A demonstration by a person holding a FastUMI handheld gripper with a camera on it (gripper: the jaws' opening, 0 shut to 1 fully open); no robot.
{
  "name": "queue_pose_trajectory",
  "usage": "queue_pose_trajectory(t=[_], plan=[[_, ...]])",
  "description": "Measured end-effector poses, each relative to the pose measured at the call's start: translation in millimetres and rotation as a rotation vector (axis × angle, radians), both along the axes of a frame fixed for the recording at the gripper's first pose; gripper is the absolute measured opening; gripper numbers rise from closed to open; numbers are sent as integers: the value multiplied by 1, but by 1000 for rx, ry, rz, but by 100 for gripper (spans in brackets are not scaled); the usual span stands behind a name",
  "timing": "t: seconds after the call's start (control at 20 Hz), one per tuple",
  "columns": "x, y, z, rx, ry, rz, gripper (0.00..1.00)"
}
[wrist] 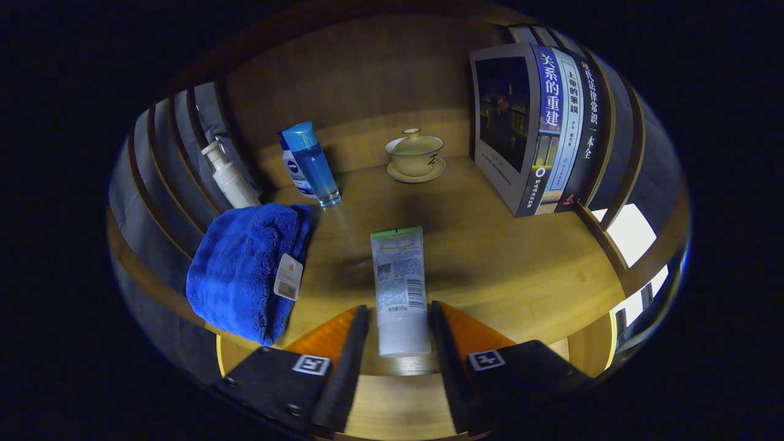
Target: Pull open the drawer, take out the items inside it, and place them on the countertop above the cabinet.
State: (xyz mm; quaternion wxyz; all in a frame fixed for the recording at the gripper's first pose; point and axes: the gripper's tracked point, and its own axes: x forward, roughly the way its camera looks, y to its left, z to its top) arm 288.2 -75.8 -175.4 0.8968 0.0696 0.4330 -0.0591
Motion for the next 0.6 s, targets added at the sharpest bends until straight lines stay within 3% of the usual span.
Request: queue_pose_trajectory(t=[0.15, 0.3, 0.6], plan=[[3, -2, 7, -15, -35, -4, 98], [-1, -5, 20, -41, -81, 6, 99], [-55, 7, 101, -83, -297, 149, 99]])
